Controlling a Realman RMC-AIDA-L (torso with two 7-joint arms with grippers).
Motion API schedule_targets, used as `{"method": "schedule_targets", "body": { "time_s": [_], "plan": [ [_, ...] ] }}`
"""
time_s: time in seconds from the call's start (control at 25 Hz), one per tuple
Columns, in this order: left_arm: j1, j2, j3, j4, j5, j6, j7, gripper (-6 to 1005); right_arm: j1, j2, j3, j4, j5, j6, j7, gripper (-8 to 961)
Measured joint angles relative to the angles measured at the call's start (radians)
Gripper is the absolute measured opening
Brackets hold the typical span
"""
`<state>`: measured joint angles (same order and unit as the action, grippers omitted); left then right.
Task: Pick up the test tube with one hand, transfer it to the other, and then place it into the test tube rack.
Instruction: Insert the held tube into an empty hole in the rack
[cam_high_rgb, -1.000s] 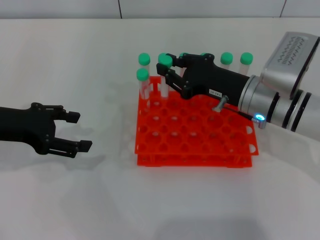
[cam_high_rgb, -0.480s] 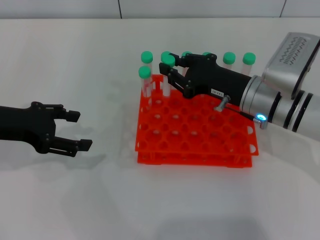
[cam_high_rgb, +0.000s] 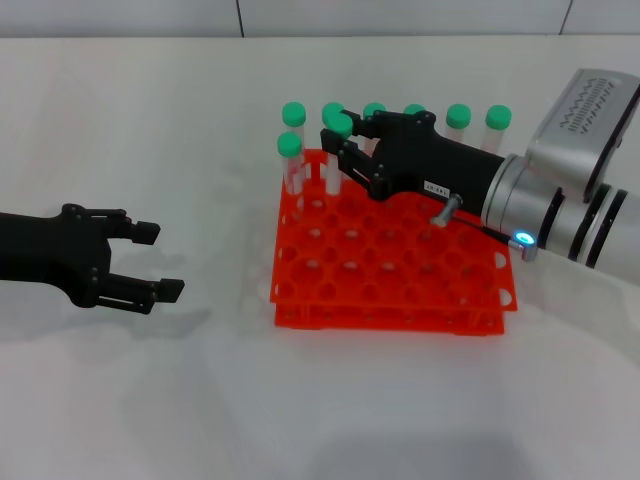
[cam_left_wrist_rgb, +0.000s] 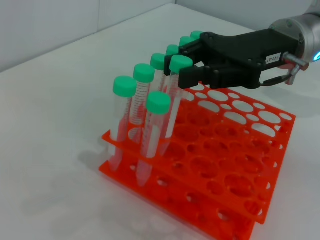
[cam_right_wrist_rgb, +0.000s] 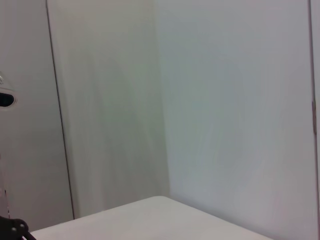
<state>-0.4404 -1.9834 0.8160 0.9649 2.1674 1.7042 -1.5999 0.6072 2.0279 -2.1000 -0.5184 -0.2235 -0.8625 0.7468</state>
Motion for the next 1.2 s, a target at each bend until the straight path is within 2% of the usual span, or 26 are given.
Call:
{"method": "schedule_targets", "body": {
  "time_s": [1.2],
  "plan": [
    [-0.004, 0.001, 0.0, -0.014, 0.0, -0.001, 0.009, 881, 0.005, 0.0, -0.003, -0.002, -0.005, 0.0, 0.006, 264]
  ]
}}
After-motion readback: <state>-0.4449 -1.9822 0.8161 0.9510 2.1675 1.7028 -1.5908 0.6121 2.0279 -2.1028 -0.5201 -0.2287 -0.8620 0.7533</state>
